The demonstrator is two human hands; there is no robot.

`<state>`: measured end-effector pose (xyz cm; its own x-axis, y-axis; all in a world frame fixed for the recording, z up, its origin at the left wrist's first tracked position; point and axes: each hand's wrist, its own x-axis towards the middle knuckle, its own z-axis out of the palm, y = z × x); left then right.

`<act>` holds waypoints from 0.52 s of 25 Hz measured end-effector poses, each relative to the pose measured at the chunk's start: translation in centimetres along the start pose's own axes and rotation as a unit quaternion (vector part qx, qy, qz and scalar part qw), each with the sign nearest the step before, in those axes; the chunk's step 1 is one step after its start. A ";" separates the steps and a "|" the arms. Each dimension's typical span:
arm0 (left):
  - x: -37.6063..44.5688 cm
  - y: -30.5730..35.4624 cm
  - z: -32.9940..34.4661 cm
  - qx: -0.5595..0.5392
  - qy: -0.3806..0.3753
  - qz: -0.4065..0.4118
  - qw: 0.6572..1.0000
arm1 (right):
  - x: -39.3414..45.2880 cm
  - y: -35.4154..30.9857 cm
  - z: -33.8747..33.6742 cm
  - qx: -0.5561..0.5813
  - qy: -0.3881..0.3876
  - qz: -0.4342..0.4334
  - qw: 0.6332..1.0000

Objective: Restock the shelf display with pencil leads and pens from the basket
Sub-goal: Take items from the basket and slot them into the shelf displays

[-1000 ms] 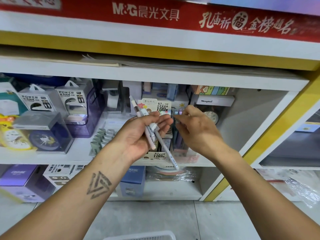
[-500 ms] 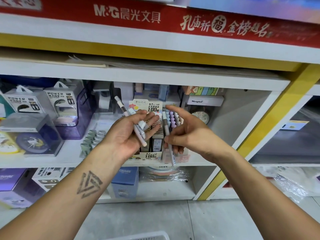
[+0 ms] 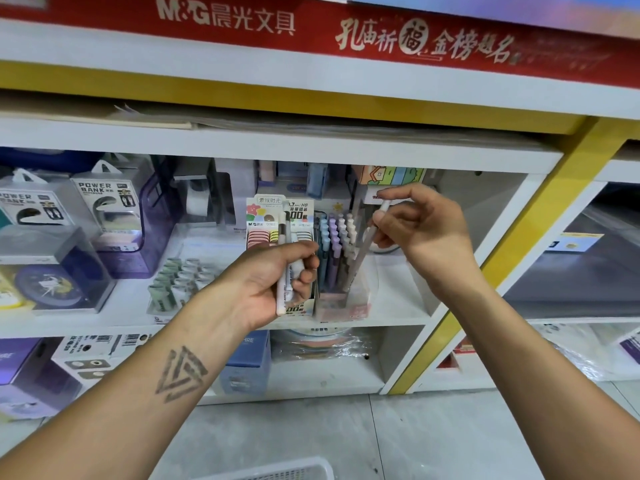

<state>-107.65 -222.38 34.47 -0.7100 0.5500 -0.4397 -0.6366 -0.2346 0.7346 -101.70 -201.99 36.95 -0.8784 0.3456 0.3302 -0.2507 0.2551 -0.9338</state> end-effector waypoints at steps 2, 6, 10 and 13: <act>0.0 0.0 0.1 0.011 -0.008 -0.008 1.000 | -0.1 0.2 -0.4 -0.036 0.004 -0.036 0.999; -0.1 -0.1 0.2 0.004 -0.007 -0.021 1.000 | -0.3 0.6 -1.4 -0.101 0.031 -0.098 0.990; -0.2 -0.5 0.7 0.010 0.001 -0.019 1.000 | -0.3 1.9 -2.2 -0.207 0.018 -0.094 0.974; -0.2 -0.8 0.9 0.011 -0.009 -0.015 1.000 | -0.7 3.2 -1.9 -0.291 -0.017 -0.094 0.952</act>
<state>-106.73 -221.60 34.48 -0.6856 0.5702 -0.4526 -0.6505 -0.2006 0.7326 -101.11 -199.67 33.98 -0.8553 0.2175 0.4703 -0.1455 0.7702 -0.6209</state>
